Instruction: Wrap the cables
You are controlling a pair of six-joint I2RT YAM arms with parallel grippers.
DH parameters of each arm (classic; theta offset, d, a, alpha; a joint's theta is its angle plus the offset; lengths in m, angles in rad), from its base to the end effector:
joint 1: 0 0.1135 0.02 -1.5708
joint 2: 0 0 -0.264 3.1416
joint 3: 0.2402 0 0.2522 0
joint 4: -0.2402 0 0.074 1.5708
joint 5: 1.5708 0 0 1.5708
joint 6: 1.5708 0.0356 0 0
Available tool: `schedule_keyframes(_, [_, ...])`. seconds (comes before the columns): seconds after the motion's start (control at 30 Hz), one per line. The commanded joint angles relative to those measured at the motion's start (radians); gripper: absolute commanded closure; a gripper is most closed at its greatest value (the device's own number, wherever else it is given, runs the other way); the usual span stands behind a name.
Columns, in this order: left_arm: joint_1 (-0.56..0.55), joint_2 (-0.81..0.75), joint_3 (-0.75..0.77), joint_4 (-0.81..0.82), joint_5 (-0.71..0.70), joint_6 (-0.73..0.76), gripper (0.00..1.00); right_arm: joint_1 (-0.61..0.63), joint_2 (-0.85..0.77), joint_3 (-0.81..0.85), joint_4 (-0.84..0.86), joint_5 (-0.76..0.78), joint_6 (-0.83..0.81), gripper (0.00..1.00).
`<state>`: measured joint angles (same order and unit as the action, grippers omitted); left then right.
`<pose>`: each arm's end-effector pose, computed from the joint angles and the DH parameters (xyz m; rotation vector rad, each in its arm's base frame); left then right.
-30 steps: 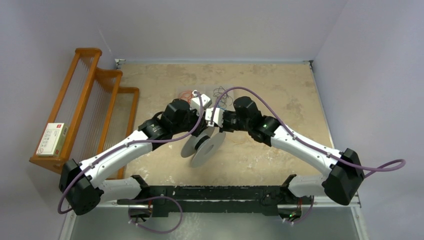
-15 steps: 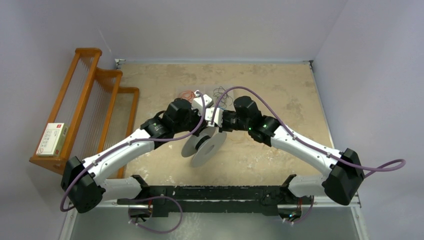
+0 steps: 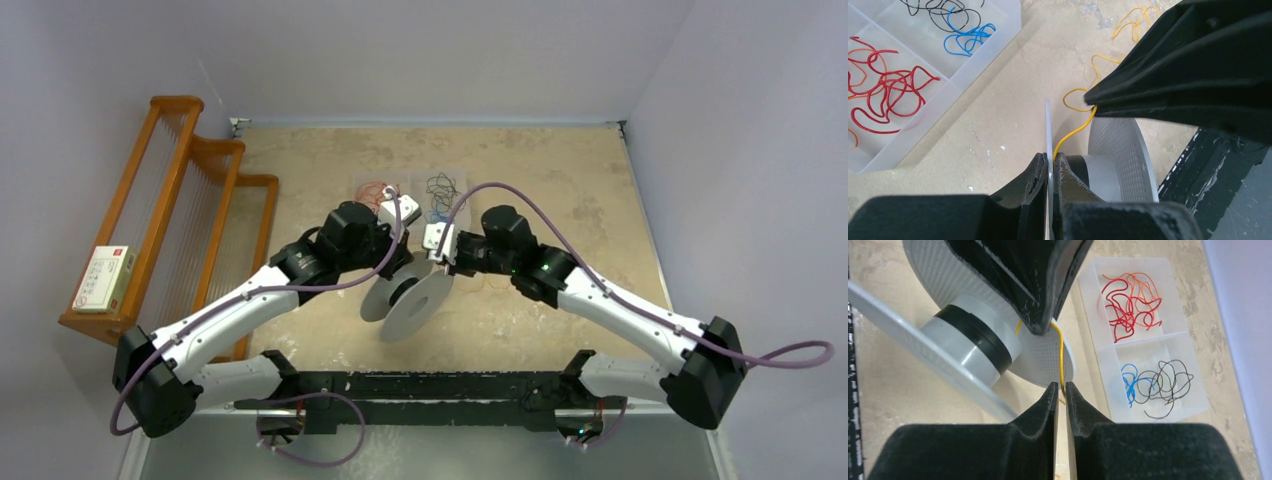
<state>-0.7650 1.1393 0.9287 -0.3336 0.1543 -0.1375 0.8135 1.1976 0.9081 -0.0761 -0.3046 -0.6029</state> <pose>0.1802 -0.1806 0.3042 0.7652 2.0496 -0.6894 0.1822 0.2082 0.3083 -1.4120 1.3350 0.4347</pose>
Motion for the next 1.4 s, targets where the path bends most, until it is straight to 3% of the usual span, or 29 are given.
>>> schedule_keyframes(0.0, [0.007,-0.075,0.005,0.055,0.086,0.018,1.0,0.002,-0.125,-0.045,0.049,0.023,0.114,0.86])
schedule_keyframes(0.33, [0.006,-0.09,0.128,-0.03,0.112,0.033,1.0,0.001,-0.41,-0.156,0.084,0.139,0.392,0.77])
schedule_keyframes(0.5, [0.006,-0.125,0.183,-0.085,0.015,0.011,1.0,0.002,-0.534,-0.153,0.053,0.142,0.455,0.69])
schedule_keyframes(0.77, [0.007,-0.196,0.288,-0.183,-0.173,-0.056,1.0,0.002,-0.55,-0.162,-0.008,0.102,0.453,0.63])
schedule_keyframes(1.03, [0.007,-0.265,0.418,-0.288,-0.192,-0.108,1.0,0.001,-0.515,-0.269,0.203,0.115,0.414,0.61])
schedule_keyframes(1.37, [0.007,-0.29,0.505,-0.355,-0.165,-0.122,1.0,0.002,-0.337,-0.469,0.647,0.041,0.37,0.6])
